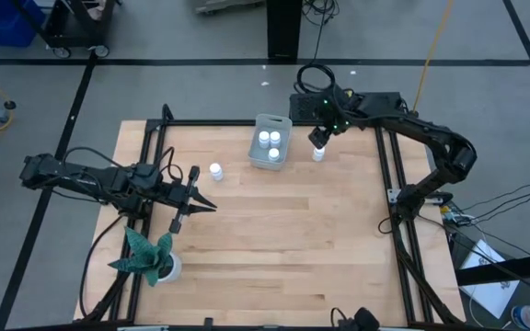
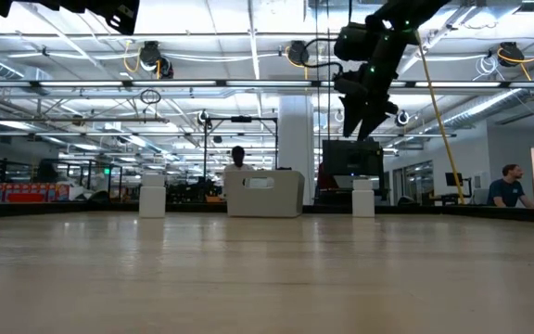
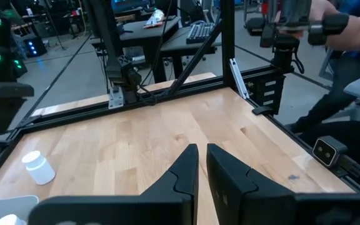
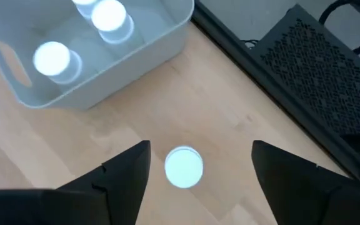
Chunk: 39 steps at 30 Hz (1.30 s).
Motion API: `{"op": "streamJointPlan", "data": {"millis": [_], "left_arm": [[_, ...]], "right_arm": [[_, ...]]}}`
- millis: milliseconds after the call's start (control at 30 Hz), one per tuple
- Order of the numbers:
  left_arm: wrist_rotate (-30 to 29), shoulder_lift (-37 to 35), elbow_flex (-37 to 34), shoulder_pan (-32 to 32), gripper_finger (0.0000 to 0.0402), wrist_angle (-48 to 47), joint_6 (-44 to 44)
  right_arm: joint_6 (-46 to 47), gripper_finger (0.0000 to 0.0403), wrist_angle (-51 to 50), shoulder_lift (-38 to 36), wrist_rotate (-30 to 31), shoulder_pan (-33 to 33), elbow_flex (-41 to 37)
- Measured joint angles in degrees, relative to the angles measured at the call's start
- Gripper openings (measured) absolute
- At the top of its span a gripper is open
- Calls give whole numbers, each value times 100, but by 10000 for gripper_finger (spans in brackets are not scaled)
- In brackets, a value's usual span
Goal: Pick and place pill bottles into a basket
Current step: Put the white medicine bottle into the gray bin
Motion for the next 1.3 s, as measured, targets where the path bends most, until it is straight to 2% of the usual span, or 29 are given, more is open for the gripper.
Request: {"op": "streamJointPlan", "data": {"millis": [667, 1000, 1300], "left_arm": [[0, 0, 0, 0, 35, 1, -20], [-1, 0, 0, 1, 35, 0, -17], [-1, 0, 0, 1, 35, 2, -4]], "right_arm": [[217, 270, 1202, 1, -344, 38, -1431], [288, 270, 1784, 1, -310, 122, -1831], [283, 270, 1796, 0, -272, 133, -1890]]}}
